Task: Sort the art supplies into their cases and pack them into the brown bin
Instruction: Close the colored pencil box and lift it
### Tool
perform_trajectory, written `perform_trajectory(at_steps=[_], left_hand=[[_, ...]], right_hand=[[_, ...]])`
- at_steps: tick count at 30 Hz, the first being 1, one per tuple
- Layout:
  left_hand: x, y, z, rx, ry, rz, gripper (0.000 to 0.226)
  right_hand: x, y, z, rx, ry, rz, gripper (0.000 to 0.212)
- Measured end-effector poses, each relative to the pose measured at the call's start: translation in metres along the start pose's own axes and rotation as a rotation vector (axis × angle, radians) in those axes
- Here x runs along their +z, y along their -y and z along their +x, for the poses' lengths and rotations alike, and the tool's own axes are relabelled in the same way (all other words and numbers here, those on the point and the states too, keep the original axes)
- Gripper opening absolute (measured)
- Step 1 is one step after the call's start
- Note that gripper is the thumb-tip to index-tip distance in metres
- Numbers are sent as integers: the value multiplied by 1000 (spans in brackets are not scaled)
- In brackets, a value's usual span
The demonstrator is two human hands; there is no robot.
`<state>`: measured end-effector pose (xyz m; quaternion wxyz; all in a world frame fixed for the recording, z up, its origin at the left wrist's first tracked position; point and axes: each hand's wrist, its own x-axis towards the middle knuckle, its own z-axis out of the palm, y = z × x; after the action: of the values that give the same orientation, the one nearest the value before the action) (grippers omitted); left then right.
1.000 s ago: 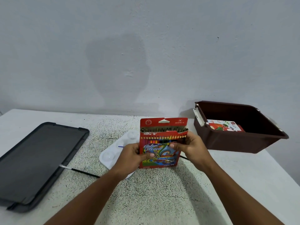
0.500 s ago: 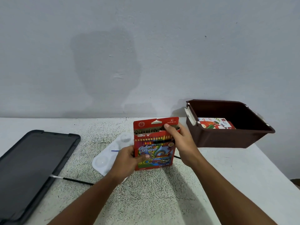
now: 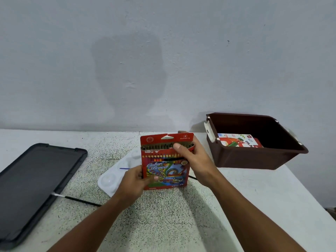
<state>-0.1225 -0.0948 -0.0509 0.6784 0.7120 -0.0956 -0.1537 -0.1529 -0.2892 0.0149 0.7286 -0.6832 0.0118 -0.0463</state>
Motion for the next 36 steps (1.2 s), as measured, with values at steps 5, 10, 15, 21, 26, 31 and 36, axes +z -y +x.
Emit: perform_trajectory(at_steps=[5, 10, 15, 21, 26, 31, 36], left_hand=[[20, -30, 12, 57, -19, -120, 28], [61, -60, 47, 15, -110, -199, 44], [118, -94, 88, 47, -261, -409, 37], [176, -123, 127, 121, -372, -304, 31], [212, -123, 141, 175, -266, 83, 33], [230, -111, 153, 333, -154, 771, 42], [244, -106, 154, 380, 0, 1339, 34]], right_hand=[[-21, 30, 15, -120, -12, -82, 36], [-54, 78, 29, -211, -118, -32, 25], [-115, 119, 43, -202, -255, 122, 17], [-220, 130, 56, -136, -395, -74, 33], [-283, 87, 55, 109, -405, -389, 28], [-303, 42, 59, 282, -338, -620, 11], [-307, 24, 63, 403, -261, -697, 20]])
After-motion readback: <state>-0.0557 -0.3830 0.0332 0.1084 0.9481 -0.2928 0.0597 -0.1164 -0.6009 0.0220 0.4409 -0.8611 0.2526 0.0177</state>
